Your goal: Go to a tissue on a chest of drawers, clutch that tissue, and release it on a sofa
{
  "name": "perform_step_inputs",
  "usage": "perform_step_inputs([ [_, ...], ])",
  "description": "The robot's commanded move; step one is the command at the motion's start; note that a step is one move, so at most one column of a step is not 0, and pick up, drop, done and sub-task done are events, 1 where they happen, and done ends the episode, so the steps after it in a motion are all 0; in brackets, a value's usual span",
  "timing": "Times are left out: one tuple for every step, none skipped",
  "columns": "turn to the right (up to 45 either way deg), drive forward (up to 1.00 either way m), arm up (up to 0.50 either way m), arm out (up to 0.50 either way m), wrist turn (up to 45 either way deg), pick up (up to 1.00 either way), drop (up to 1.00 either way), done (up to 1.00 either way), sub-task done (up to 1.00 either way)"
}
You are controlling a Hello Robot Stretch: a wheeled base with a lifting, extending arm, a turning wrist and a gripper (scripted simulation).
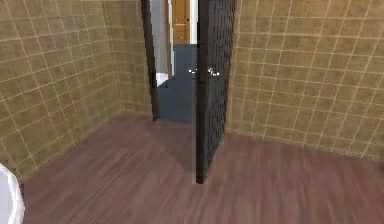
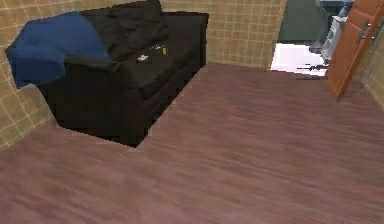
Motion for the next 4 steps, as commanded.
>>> perform_step_inputs([
  [-15.0,0.00,0.00,0.00,0.0,0.00,0.00,0.00,0.00],
  [0.0,1.00,0.00,0.00,0.0,0.00,0.00,0.00,0.00],
  [-6.0,0.00,0.00,0.00,0.0,0.00,0.00,0.00,0.00],
  [0.0,0.40,0.00,0.00,0.0,0.00,0.00,0.00,0.00],
])
